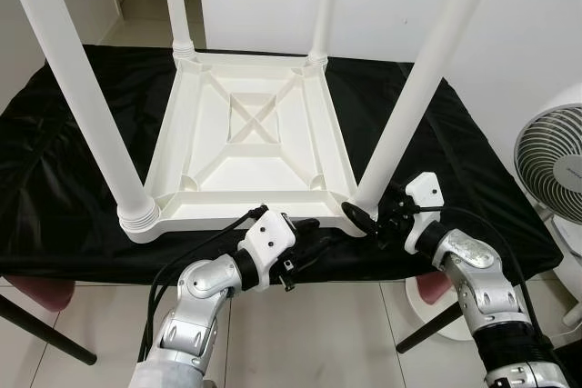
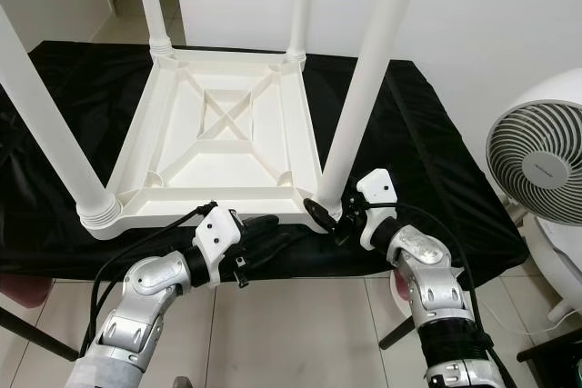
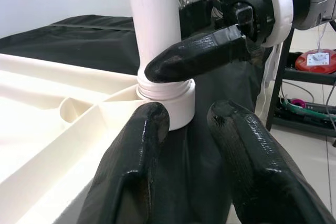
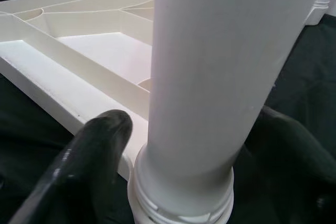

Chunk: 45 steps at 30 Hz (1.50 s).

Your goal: Building children table

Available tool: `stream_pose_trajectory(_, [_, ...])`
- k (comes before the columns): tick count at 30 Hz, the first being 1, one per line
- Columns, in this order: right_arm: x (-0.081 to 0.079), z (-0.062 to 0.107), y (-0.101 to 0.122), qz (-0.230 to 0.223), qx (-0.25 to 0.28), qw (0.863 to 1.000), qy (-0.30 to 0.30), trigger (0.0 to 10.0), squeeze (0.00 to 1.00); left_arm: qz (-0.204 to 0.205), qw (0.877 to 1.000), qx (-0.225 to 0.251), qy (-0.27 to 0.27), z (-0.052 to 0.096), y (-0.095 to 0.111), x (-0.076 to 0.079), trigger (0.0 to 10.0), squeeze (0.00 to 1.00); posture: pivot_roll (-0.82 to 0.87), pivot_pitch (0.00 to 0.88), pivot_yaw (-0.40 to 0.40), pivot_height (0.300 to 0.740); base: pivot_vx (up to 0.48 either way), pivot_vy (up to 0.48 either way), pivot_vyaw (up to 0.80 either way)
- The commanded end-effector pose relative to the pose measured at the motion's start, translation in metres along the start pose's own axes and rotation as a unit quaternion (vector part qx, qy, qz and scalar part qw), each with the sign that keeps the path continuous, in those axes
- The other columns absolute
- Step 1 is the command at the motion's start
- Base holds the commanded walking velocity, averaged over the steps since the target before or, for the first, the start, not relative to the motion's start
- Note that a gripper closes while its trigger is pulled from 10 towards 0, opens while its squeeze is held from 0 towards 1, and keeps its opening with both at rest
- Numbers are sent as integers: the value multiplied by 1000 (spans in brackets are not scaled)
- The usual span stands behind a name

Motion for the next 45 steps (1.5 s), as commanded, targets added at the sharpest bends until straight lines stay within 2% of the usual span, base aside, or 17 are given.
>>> stream_pose_trajectory(1, [0, -1, -2, 15, -10, 1000, 11, 863, 0, 6, 997, -10, 74, 0, -3, -14, 10000, 0, 84, 34, -22, 740, 0, 0, 0])
stream_pose_trajectory(2, [0, -1, -6, 24, -21, 999, 24, 0, 0, 6, 997, -11, 74, 0, -3, -14, 10000, 0, 83, 35, -21, 740, 0, 0, 0])
stream_pose_trajectory(13, [1, -1, -10, 22, -25, 999, 37, 0, 0, 7, 997, -10, 75, 0, -2, -15, 10000, 0, 85, 40, -21, 740, 0, 0, 0])
stream_pose_trajectory(21, [-4, 1, -14, 6, -10, 999, 30, 0, 0, 9, 997, -10, 73, -1, -2, -14, 10000, 0, 77, 41, -20, 740, 0, 0, 0])
stream_pose_trajectory(26, [-8, -2, -18, -3, -2, 1000, -7, 0, 0, 9, 997, -9, 73, -2, -2, -14, 10000, 0, 73, 42, -24, 740, 0, 0, 0])
stream_pose_trajectory(27, [-11, -4, -23, -14, -2, 999, -52, 0, 0, 11, 997, -8, 74, -2, -2, -13, 10000, 0, 70, 45, -33, 740, 0, 0, 0])
stream_pose_trajectory(30, [-13, -4, -24, -18, 2, 998, -64, 0, 0, 11, 997, -7, 74, -3, -2, -13, 10000, 0, 70, 45, -33, 740, 0, 0, 0])
stream_pose_trajectory(32, [-16, -6, -27, -41, 8, 993, -111, 0, 0, 13, 997, -6, 75, -4, -2, -12, 10000, 0, 67, 46, -34, 740, 0, 0, 0])
stream_pose_trajectory(33, [-16, -6, -27, -41, 8, 993, -111, 0, 0, 13, 997, -6, 75, -4, -2, -12, 10000, 0, 67, 46, -34, 740, 0, 0, 0])
stream_pose_trajectory(35, [-19, -7, -32, -93, 13, 977, -189, 0, 0, 16, 997, -7, 73, -5, -3, -10, 10000, 0, 60, 47, -35, 740, 0, 0, 0])
stream_pose_trajectory(36, [-19, -7, -32, -93, 13, 977, -189, 0, 0, 16, 997, -7, 73, -5, -3, -10, 10000, 0, 60, 47, -35, 740, 0, 0, 0])
stream_pose_trajectory(41, [-20, -2, -42, -133, 8, 937, -324, 0, 0, 20, 997, -4, 70, -8, -3, -7, 10000, 0, 50, 45, -38, 740, 0, 0, 0])
stream_pose_trajectory(42, [-20, -2, -42, -133, 8, 937, -324, 0, 0, 20, 997, -4, 70, -8, -3, -7, 10000, 0, 50, 45, -38, 740, 0, 0, 0])
stream_pose_trajectory(45, [-21, -2, -39, -134, 10, 925, -355, 0, 0, 21, 997, -3, 69, -9, -3, -7, 10000, 0, 48, 44, -37, 740, 0, 0, 0])
Point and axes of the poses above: a point about 5 cm out from each wrist's last joint towards the gripper, its own z axis pointing back from the gripper into the wrist, its own y axis along the axis of the wrist's last joint, x = y × z, the point moved 4 cm from there along -z, pointing out of the wrist towards the gripper, and after that the axes turned 3 degrees about -z, right-handed, at the moved point
